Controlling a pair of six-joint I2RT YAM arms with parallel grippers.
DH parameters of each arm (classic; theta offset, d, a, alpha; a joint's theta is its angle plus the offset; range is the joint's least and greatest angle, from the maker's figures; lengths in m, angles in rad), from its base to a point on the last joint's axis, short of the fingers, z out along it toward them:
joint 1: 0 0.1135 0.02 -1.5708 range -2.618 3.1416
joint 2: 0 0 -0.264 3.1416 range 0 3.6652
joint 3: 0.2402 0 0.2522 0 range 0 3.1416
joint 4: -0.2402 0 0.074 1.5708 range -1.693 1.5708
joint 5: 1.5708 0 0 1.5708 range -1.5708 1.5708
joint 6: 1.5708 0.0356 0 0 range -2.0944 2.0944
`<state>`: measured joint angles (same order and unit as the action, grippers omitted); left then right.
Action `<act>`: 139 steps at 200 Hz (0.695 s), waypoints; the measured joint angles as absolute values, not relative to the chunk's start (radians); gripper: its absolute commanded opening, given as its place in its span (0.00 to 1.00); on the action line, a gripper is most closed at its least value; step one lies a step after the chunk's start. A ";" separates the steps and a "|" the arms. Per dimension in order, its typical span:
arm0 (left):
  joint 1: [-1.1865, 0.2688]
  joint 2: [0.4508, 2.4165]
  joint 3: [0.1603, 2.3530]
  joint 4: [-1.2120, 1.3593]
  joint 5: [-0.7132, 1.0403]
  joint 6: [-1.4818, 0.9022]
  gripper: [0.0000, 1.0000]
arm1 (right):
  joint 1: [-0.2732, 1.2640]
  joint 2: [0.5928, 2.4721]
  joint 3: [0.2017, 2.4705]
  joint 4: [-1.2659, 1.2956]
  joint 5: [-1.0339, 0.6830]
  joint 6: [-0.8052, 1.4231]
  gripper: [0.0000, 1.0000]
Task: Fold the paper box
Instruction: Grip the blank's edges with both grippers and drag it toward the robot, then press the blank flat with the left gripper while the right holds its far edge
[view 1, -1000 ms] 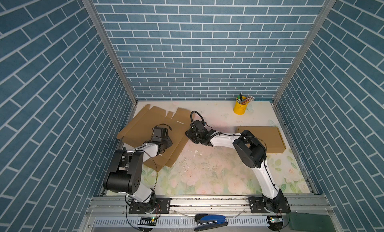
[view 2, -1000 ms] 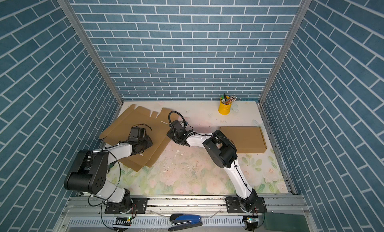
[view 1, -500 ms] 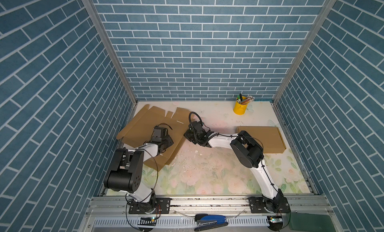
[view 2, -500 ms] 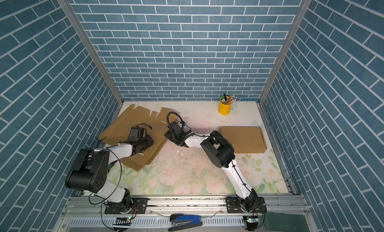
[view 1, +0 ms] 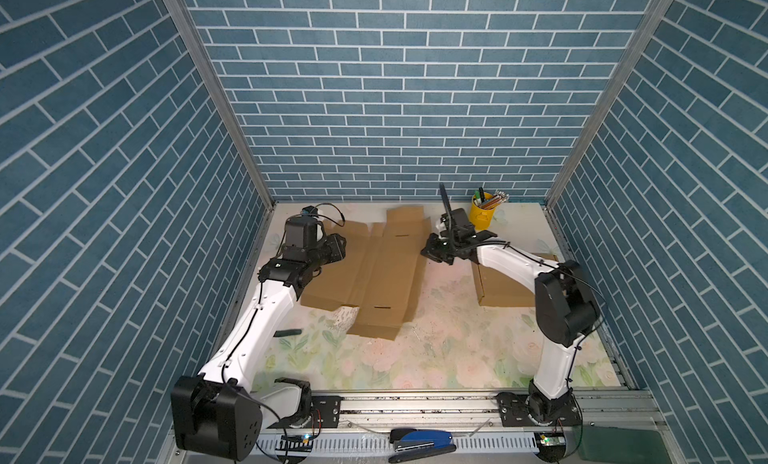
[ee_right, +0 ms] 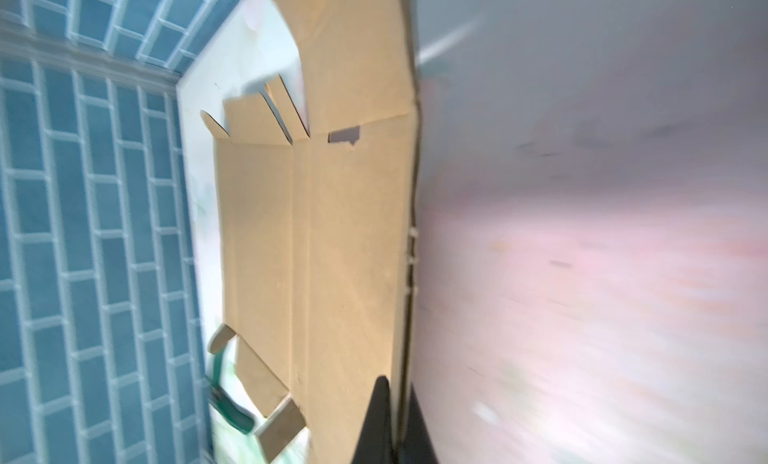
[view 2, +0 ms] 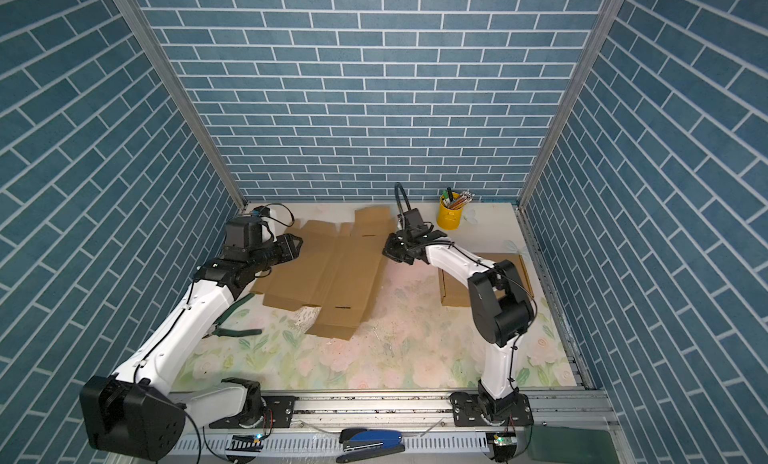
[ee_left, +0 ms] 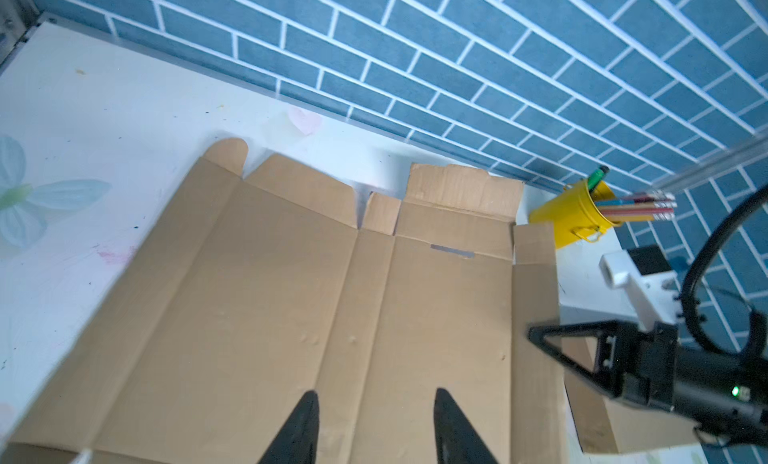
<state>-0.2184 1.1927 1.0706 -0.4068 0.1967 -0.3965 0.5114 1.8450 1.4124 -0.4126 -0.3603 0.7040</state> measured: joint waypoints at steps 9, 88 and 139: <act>-0.259 1.189 1.082 -0.434 0.200 -0.379 0.47 | 0.484 1.822 1.416 -0.513 -0.359 0.619 0.00; -0.515 1.262 0.782 -0.270 0.270 -0.420 0.43 | 0.424 1.887 1.573 -0.974 -0.175 0.228 0.00; -0.540 1.346 0.596 -0.106 0.228 -0.493 0.38 | 0.422 1.872 1.486 -0.886 -0.154 0.245 0.14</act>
<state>-0.5404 1.3464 0.5964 -0.1062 0.2283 -0.4934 0.4225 1.8721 1.4857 -0.8860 -0.1535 0.2447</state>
